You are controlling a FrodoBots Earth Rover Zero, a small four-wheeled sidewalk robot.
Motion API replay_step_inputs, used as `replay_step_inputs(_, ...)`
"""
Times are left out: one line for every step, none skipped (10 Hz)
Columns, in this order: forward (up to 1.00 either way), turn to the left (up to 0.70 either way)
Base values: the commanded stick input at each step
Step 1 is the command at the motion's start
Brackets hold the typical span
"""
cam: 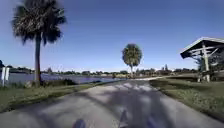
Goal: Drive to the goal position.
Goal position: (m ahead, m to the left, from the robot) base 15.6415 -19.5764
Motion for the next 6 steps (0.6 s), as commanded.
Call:
replay_step_inputs(0.7, 0.0)
replay_step_inputs(0.7, 0.0)
replay_step_inputs(0.85, 0.0)
replay_step_inputs(0.85, 0.0)
replay_step_inputs(0.85, 0.0)
replay_step_inputs(0.85, 0.0)
